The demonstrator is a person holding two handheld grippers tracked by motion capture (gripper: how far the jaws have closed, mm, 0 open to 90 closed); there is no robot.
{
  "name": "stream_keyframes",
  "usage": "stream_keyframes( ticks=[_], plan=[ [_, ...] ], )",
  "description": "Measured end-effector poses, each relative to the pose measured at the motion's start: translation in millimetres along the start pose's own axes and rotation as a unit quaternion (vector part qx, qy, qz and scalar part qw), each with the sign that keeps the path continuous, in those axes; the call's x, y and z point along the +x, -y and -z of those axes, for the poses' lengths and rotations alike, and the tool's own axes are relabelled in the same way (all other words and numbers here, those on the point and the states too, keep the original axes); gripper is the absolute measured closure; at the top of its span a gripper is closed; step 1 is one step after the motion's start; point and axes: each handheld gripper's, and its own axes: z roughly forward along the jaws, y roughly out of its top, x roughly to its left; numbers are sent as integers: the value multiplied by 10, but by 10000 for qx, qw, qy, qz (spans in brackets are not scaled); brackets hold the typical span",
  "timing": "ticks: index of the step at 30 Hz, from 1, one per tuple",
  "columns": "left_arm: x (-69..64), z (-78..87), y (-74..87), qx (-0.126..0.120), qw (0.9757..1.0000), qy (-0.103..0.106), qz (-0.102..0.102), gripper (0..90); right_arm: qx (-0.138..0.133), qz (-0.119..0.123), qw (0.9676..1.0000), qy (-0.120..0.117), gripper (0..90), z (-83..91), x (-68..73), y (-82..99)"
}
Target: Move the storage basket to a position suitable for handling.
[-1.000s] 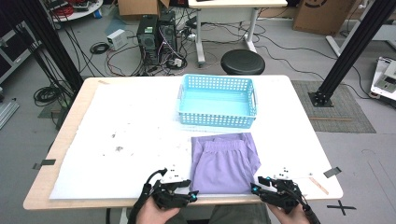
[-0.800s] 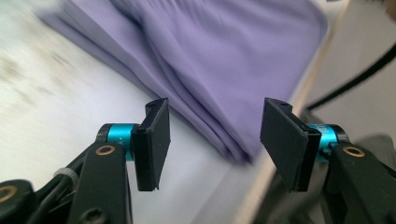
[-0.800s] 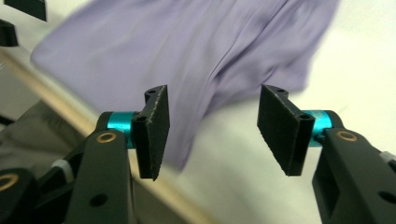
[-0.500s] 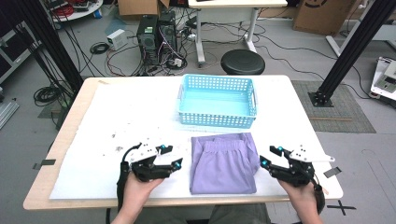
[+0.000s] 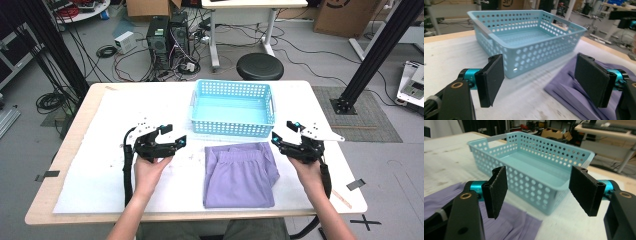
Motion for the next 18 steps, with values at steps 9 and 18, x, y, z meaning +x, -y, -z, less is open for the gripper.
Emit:
stream_keyframes(
  ticks=[9,18],
  plan=[
    [190,-430,-43,649,9974,-102,-286,277,795,-205,9966,124,234,-397,-180,-47],
    [284,-751,80,738,9971,-79,-191,279,1253,-182,9919,30,243,-563,-263,74]
  ],
)
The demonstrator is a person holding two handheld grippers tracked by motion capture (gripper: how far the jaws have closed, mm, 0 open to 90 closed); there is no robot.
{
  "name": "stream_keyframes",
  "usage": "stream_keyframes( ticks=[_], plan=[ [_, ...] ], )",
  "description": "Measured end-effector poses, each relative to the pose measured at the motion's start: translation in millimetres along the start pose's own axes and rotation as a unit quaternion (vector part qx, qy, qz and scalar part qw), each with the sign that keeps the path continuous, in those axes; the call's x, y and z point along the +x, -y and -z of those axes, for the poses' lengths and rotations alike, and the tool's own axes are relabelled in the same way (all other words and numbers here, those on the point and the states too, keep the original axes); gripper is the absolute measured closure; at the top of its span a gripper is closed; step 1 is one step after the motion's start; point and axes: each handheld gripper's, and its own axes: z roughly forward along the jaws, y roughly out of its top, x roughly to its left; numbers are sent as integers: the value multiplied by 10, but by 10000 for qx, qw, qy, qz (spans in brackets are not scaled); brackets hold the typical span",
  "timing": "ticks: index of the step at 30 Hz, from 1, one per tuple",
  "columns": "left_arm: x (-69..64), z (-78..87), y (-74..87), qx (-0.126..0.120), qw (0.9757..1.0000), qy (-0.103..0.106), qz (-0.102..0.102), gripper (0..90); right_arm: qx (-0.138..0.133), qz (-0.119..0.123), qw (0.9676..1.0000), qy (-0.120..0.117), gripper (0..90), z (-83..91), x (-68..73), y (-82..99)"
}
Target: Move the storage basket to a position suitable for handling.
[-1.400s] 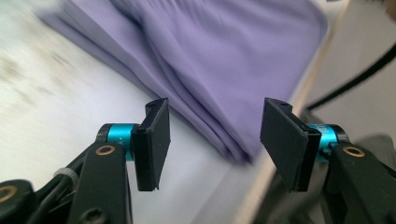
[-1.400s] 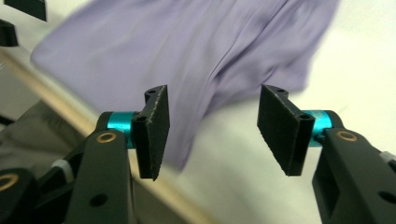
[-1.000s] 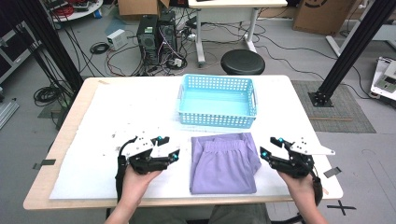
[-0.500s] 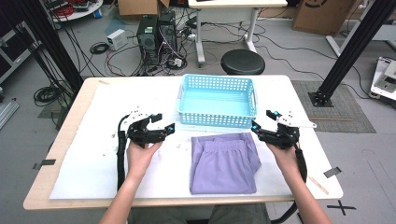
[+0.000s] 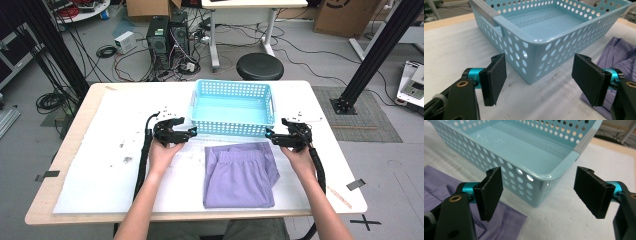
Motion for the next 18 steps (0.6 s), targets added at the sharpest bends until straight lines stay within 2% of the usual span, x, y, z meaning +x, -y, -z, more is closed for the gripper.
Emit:
stream_keyframes(
  ticks=[1,2,6,7,9,10,13,15,18],
  plan=[
    [-7,-26,2,21,10000,53,2,279,29,-4,10000,-1,243,-27,-4,7],
    [-34,-44,-4,51,9999,-27,-107,279,57,-1,10000,12,243,-49,-6,10],
    [-54,-86,-26,-97,9996,-87,-243,337,146,-5,9999,62,255,-136,-15,16],
    [-50,-108,-37,-36,9997,-55,-232,338,144,-5,9999,74,258,-160,-19,19],
    [-40,-180,-85,297,9994,67,-193,334,158,-7,9999,29,294,-207,-31,28],
    [-46,-213,-113,336,9993,111,-139,320,180,-5,9998,17,307,-227,-34,32],
    [-72,-227,-152,127,9997,-15,-196,287,172,42,9998,-83,331,-267,-33,33],
    [-71,-239,-156,190,9995,-86,-234,295,128,105,9997,-181,358,-279,-26,24],
    [-71,-229,-167,222,9993,-172,-226,339,88,162,9997,-142,364,-280,-17,11]
  ],
)
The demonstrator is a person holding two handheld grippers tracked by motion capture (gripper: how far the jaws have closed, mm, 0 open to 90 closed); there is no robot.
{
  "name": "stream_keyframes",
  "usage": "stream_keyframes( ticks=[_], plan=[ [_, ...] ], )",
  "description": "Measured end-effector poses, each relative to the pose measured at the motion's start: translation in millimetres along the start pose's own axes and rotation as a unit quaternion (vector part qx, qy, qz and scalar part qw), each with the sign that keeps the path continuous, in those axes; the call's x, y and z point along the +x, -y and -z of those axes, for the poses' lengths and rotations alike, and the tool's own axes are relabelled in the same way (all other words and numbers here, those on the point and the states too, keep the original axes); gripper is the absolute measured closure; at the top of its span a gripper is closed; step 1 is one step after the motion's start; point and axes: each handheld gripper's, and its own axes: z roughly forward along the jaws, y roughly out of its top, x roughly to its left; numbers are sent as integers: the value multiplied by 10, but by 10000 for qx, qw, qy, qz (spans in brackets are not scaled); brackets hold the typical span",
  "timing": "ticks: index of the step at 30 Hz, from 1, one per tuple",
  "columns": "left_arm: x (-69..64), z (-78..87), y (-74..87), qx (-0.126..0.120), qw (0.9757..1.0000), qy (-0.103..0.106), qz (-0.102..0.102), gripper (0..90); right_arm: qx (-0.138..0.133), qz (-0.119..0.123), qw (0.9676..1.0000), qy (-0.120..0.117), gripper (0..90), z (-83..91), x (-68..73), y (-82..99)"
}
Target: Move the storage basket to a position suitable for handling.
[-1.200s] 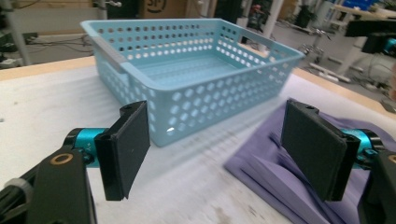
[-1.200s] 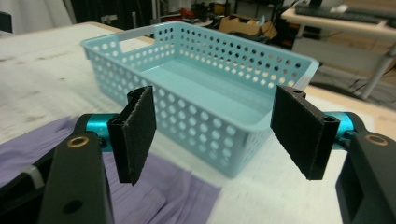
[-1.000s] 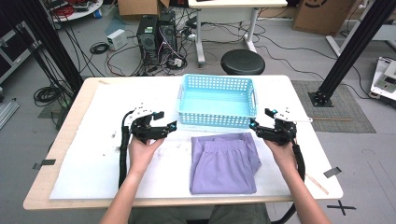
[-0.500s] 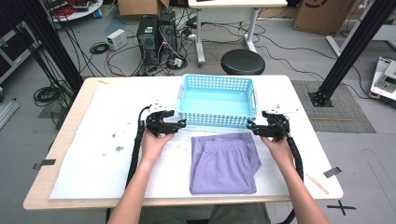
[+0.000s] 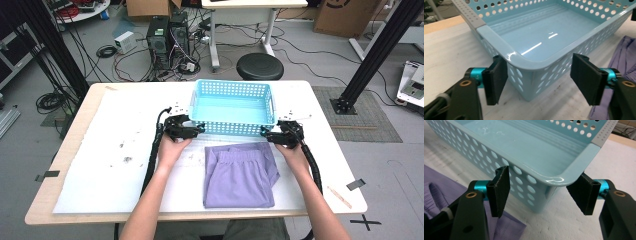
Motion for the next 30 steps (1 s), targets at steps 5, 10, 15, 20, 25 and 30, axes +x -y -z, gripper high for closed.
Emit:
stream_keyframes(
  ticks=[5,10,15,20,25,30],
  plan=[
    [-21,48,-21,-17,10000,1,3,386,17,-119,9999,-76,373,9,-14,1],
    [-72,83,-20,44,10000,38,-50,390,22,-164,9998,-119,372,37,-27,-1],
    [-141,148,21,44,9999,64,-77,392,46,-231,9996,-174,369,74,-34,-2],
    [-188,217,60,45,9999,36,-104,392,78,-206,9995,-235,367,97,-4,1],
    [-221,255,72,87,9999,52,-118,392,88,-156,9995,-250,367,118,13,14],
    [-250,271,75,126,9998,60,-136,392,125,-205,9994,-249,367,146,26,24]
  ],
)
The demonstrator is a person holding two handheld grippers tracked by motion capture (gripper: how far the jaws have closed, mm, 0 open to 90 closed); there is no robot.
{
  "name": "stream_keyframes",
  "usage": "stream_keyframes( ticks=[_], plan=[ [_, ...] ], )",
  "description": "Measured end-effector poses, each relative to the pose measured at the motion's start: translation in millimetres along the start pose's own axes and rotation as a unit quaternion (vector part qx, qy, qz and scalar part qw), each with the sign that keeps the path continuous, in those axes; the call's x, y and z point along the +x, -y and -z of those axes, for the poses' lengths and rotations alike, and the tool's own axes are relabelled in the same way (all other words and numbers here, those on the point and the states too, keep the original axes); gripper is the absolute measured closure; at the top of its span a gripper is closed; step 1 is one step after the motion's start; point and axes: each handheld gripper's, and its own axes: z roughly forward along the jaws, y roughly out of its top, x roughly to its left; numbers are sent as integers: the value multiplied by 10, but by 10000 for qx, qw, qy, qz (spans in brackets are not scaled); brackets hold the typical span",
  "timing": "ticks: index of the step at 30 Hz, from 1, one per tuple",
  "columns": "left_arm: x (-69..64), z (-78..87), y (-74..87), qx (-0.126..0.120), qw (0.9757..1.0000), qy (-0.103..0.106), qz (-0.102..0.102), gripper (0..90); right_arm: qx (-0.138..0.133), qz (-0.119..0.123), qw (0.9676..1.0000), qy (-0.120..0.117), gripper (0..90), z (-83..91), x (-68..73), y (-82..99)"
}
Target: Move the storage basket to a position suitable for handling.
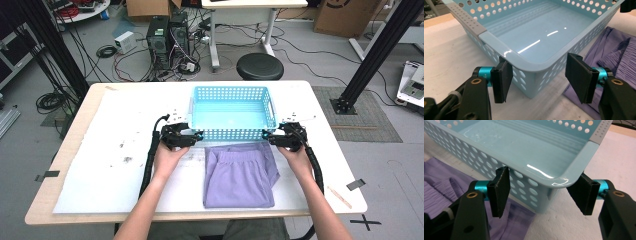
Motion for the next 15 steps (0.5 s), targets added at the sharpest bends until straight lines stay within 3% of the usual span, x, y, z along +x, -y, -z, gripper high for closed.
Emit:
stream_keyframes(
  ticks=[15],
  plan=[
    [-53,-4,4,-4,10000,0,-57,391,19,-7,10000,48,364,36,1,25]
  ],
)
